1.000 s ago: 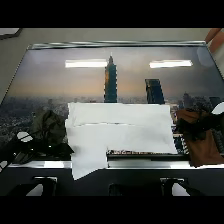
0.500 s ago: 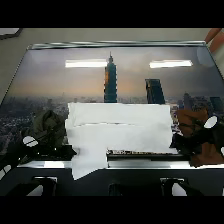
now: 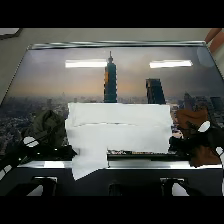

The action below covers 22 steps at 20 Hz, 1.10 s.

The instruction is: Fold the shirts.

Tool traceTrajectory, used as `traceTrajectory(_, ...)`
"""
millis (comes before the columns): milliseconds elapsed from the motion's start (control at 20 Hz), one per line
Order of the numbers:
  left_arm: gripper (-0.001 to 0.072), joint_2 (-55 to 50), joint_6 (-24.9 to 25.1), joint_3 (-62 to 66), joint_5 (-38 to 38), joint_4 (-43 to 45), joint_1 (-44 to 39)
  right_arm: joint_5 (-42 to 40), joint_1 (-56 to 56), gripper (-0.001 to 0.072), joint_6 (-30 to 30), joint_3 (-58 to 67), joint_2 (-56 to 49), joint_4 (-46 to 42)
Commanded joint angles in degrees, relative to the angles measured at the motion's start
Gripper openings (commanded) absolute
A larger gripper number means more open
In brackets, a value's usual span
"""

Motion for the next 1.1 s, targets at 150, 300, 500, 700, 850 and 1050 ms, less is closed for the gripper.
traceTrajectory(150,0.0026,0.2,0.5,0.5,-0.9,0.1,0.0,-2.7,0.1,0.0038,-1.5,0.3,-1.1,2.7)
traceTrajectory(300,0.0024,3.0,1.0,5.1,-2.5,0.1,0.1,-0.6,0.1,0.0036,-2.8,3.6,0.9,3.6)
traceTrajectory(500,0.0022,5.2,-4.5,15.5,-3.1,1.3,0.1,-1.4,0.1,0.0036,-1.4,13.2,1.0,7.1)
traceTrajectory(700,0.0022,-1.5,-7.2,25.8,0.1,5.7,0.1,-2.6,3.2,0.0036,-0.2,27.8,-8.1,7.8)
traceTrajectory(850,0.0022,-9.5,-8.8,33.4,4.7,5.6,0.2,-5.3,7.9,0.0037,1.5,39.2,-16.6,7.5)
traceTrajectory(1050,0.0022,-20.8,-10.0,44.2,6.6,5.6,0.2,-6.5,10.1,0.0038,7.1,49.3,-27.5,7.5)
